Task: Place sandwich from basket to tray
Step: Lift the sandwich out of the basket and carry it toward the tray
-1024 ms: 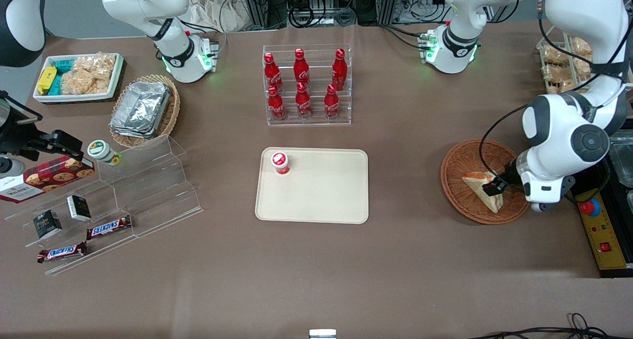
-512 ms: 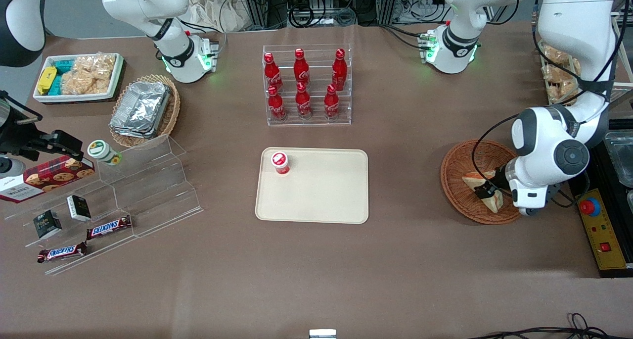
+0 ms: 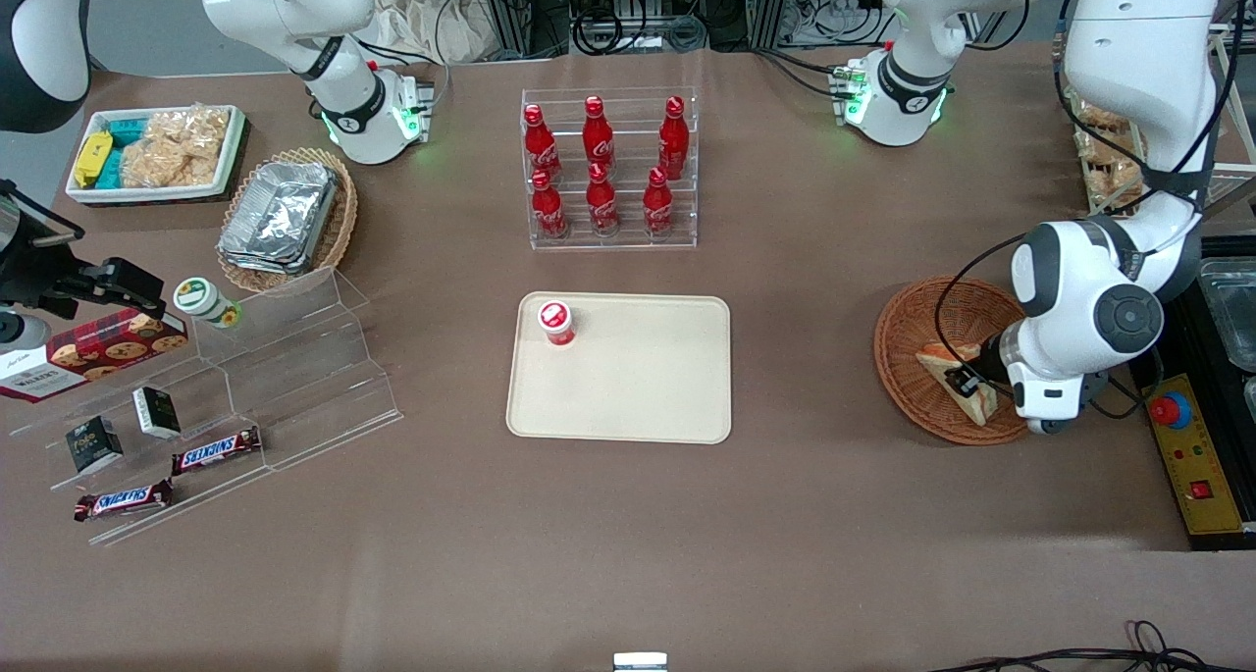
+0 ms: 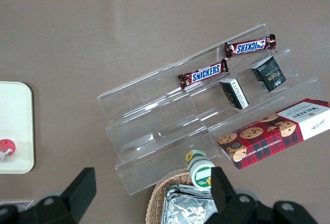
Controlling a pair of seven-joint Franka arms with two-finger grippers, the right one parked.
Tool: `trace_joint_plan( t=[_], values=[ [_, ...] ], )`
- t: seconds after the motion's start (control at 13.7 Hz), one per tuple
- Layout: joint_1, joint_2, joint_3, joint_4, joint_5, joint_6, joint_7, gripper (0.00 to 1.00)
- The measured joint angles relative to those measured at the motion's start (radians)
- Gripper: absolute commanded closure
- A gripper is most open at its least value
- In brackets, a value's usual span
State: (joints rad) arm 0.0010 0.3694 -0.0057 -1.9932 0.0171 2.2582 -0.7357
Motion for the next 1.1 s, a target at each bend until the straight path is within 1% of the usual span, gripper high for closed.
trace_joint_plan(
  t=[0.15, 0.29, 0.44, 0.59, 0.73, 0.88, 1.02, 1.1],
  values=[
    [0.0, -0.013, -0.002, 0.081, 0.0, -0.097, 0.009, 1.0],
    [0.0, -0.025, -0.013, 0.21, 0.0, -0.265, 0.041, 1.0],
    [-0.001, -0.035, -0.05, 0.357, -0.001, -0.415, 0.057, 1.0],
    [-0.004, -0.04, -0.106, 0.463, -0.003, -0.498, 0.066, 1.0],
    [-0.011, -0.039, -0.184, 0.53, -0.003, -0.555, 0.067, 1.0],
    [-0.018, -0.023, -0.276, 0.55, -0.004, -0.56, 0.068, 1.0],
    [-0.045, 0.038, -0.349, 0.587, -0.003, -0.527, 0.068, 1.0],
    [-0.075, 0.083, -0.361, 0.618, -0.003, -0.509, 0.068, 1.0]
  ],
)
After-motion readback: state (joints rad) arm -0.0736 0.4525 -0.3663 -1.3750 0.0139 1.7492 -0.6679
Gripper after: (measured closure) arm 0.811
